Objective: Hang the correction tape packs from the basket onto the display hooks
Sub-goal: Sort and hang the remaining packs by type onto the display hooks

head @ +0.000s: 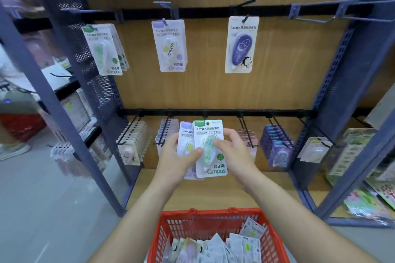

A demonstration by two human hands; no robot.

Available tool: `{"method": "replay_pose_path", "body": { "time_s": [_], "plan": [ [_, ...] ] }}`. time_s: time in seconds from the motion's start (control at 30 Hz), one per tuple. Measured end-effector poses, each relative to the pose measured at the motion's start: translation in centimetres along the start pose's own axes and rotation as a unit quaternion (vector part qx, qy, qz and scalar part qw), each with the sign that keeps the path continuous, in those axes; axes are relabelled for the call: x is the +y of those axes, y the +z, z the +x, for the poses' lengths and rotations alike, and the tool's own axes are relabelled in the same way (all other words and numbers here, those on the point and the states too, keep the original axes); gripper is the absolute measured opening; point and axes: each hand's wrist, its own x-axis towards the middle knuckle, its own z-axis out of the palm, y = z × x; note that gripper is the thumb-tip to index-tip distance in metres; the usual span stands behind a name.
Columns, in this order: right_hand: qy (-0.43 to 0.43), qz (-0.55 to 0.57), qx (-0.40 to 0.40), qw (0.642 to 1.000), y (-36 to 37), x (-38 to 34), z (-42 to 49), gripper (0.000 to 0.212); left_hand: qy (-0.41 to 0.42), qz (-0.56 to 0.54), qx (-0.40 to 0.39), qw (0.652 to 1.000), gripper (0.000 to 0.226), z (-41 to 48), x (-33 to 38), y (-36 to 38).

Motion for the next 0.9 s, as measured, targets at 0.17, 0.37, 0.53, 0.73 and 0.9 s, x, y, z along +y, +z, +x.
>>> {"method": "replay_pose_path", "body": {
  "time_s": [0.17, 0.37, 0.53, 0.73, 0.9],
  "plan": [
    [0.014, -0.019, 0.002, 1.000, 1.7, 3.1, -0.2, 0.022, 0.003, 0.042, 0.032, 0.999, 0.038, -0.3, -3.3, -1.7],
    [0.033, -0.064, -0.034, 0.997, 5.5, 7.5, -0.2, 0.023, -0.040, 0.065, 0.087, 0.993, 0.037, -1.0, -7.0, -5.8],
    [0.049, -0.064, -0.032, 0.996, 8.2, 10.1, -0.5, 0.020, -0.078, 0.082, 0.099, 0.989, 0.037, -1.6, -8.7, -8.4],
    [0.050, -0.017, -0.019, 0.998, 8.9, 9.6, -0.4, 0.016, -0.055, 0.081, 0.097, 0.990, 0.037, -0.7, -7.6, -8.7],
    [0.008, -0.009, -0.041, 0.999, 9.4, 6.3, 0.2, 0.017, -0.023, 0.048, 0.124, 0.991, 0.033, -0.2, -5.1, -9.5]
  ]
}}
